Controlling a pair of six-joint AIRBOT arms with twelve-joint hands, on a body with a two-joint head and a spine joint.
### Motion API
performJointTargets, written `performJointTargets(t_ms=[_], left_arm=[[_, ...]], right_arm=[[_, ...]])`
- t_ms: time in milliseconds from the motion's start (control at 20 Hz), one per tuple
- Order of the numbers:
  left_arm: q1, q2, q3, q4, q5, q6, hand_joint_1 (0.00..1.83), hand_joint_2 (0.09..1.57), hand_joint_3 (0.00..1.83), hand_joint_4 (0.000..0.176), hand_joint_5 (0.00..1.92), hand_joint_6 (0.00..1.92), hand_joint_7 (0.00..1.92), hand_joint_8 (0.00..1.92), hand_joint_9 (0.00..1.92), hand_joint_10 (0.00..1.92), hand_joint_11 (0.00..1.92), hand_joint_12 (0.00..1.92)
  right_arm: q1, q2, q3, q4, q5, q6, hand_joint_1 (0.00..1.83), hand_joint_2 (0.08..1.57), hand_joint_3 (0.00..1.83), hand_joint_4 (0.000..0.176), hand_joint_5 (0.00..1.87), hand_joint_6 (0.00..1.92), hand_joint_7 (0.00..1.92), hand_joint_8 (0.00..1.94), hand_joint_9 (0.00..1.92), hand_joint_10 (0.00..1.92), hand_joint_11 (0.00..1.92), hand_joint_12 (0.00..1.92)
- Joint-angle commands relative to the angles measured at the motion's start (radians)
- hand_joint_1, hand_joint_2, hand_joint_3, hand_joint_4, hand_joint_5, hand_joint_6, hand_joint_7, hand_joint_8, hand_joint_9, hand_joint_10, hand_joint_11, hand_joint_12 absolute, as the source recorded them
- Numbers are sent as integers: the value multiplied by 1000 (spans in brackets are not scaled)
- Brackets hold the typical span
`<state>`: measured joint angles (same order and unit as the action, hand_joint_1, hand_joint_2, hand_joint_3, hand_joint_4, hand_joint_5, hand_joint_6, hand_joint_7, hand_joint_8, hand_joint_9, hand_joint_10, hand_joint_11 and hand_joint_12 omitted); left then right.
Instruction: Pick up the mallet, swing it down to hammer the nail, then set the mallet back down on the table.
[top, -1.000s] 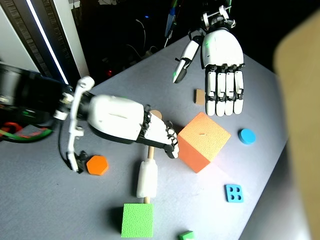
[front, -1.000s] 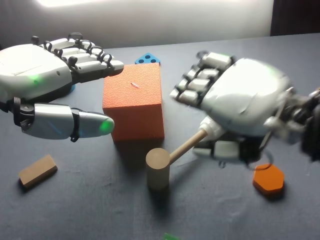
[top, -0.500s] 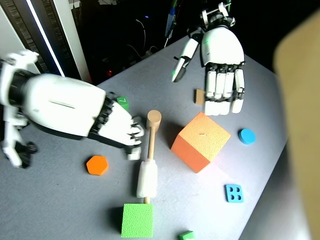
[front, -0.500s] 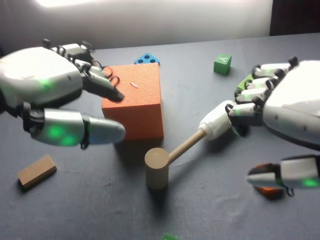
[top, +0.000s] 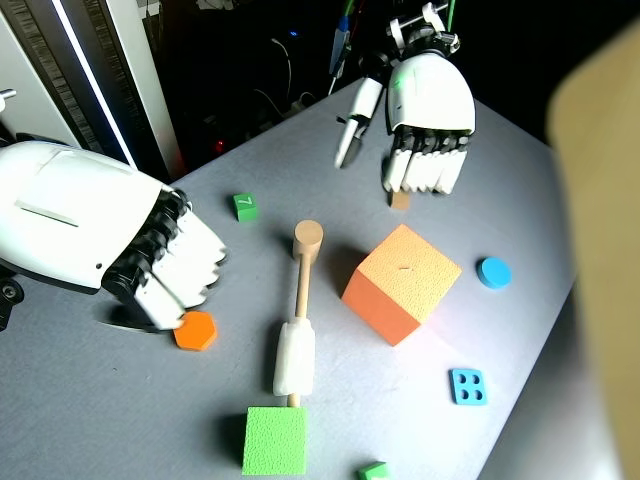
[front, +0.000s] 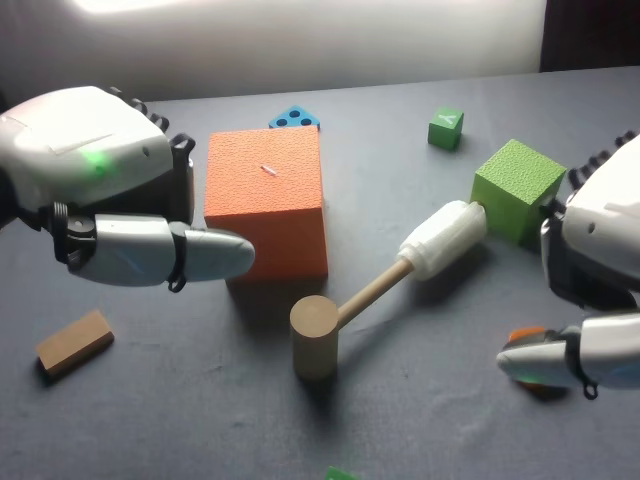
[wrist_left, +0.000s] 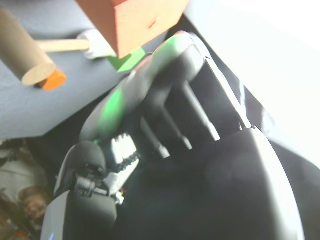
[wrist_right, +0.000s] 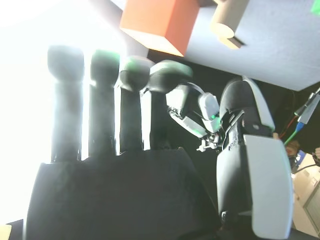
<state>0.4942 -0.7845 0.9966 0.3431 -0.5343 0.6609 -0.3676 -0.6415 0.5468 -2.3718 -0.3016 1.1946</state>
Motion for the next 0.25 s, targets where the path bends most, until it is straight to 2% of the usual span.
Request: performJointTargets(t_ms=[0,50,100,150,200], left_arm=[[-9,7,3,-20,-108,-3,0,1227,9,171,1553,1921,1606,1921,1681,1921,1736,1921],[-9,7,5,-20,-110,-6,108,1412,22,163,1607,1921,1670,1921,1742,1921,1802,1921],[-7,7,6,-20,-111,-10,530,1442,11,159,1645,1921,1714,1921,1771,1921,1809,1921],[-5,7,6,-20,-112,-12,890,1424,0,166,1682,1921,1757,1921,1800,1921,1826,1921],[-4,7,7,-20,-114,-16,1181,1410,0,174,1668,1921,1747,1921,1782,1921,1791,1921]], right_arm=[[9,3,0,-21,-92,1,258,1096,0,0,1507,1921,1575,1941,1602,1921,1628,1921],[8,3,0,-21,-93,1,321,1163,13,0,1510,1921,1583,1941,1613,1921,1644,1921],[8,3,0,-21,-93,1,452,1258,21,0,1487,1921,1597,1941,1641,1921,1681,1921],[8,2,0,-21,-93,1,807,1359,26,0,1474,1921,1602,1941,1659,1921,1700,1921],[8,0,0,-21,-93,1,974,1389,22,0,1459,1921,1606,1941,1675,1921,1716,1921]])
